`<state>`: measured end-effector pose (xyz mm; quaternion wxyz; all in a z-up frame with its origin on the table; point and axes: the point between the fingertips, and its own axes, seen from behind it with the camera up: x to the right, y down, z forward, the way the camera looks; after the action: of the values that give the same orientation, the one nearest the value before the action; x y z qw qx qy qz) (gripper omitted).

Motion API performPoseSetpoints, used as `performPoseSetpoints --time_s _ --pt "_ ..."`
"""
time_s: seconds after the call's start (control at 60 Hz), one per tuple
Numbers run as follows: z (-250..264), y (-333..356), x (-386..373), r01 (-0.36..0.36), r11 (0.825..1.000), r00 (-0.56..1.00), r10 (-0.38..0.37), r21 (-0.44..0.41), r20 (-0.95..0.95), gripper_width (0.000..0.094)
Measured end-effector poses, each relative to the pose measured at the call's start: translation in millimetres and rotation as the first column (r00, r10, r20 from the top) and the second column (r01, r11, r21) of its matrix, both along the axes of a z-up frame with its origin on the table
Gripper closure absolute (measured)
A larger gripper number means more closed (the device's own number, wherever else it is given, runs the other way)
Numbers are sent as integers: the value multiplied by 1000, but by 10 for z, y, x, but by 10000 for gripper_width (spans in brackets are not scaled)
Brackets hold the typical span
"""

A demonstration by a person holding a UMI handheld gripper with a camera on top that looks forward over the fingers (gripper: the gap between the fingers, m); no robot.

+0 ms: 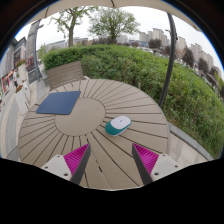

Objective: Arrange mouse

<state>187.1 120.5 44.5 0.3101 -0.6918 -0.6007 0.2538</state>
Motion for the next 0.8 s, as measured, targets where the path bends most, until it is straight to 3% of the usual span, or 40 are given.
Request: performPoseSetpoints --time_s 0.283,0.467,0.8 --pt "-439 122 -705 6 999 998 -4 32 -56 80" --pt "-598 194 -1044 37 999 999 -37 -3 -39 82" --pt "-613 186 -1531 -9 1000 999 9 1 -40 104"
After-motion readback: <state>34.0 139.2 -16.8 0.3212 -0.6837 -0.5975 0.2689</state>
